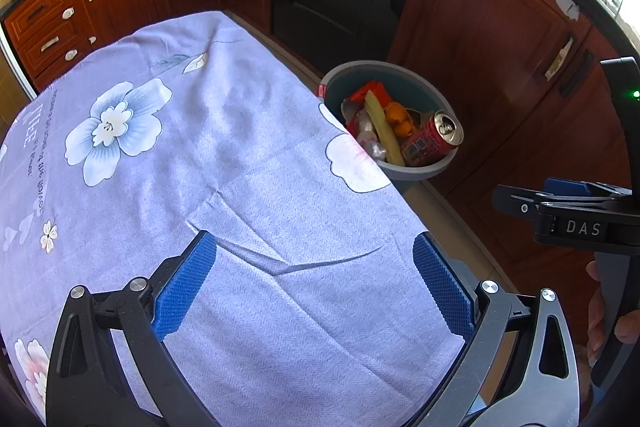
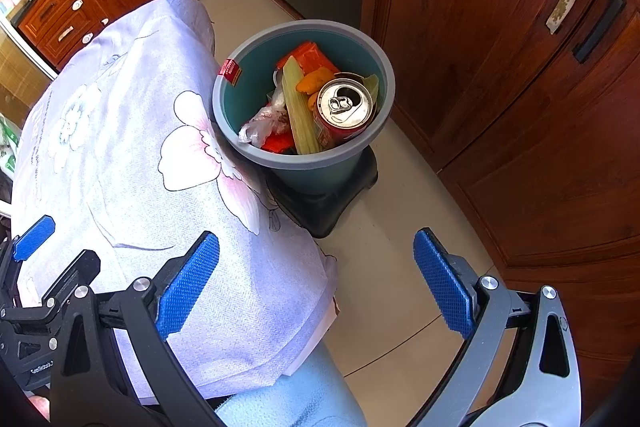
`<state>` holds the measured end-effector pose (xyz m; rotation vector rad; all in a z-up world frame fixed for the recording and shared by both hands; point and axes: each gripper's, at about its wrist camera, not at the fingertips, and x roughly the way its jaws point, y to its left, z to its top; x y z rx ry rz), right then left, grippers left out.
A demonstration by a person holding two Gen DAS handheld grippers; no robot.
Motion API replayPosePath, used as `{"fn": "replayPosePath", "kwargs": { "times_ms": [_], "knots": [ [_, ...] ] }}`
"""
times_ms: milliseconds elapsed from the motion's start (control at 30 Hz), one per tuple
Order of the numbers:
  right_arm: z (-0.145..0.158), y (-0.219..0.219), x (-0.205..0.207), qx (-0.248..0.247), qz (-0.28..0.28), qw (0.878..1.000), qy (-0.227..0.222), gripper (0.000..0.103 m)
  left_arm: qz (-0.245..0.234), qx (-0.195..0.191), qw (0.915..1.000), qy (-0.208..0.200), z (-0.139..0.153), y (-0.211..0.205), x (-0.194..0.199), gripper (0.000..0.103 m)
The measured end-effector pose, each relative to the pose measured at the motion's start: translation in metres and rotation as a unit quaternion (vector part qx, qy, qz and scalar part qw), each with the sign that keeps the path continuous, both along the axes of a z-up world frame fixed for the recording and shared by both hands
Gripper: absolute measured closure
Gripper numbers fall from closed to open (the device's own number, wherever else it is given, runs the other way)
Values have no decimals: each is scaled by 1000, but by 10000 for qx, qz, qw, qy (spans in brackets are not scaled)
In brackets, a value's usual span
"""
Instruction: Collect trash
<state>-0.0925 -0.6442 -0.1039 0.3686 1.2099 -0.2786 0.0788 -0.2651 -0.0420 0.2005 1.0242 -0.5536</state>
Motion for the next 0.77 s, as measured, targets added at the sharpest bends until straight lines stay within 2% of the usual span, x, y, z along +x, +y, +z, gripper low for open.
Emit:
{"fn": "replayPosePath", "kwargs": {
  "times_ms": [433, 767],
  "knots": [
    [-5, -2, 0, 2, -22, 10000, 10, 9, 7, 83, 10000, 5, -2, -2, 0, 4],
    [-4, -7, 3, -29, -54, 10000, 22, 9, 129, 177, 9995, 231, -11, 2, 6, 4]
  ]
}}
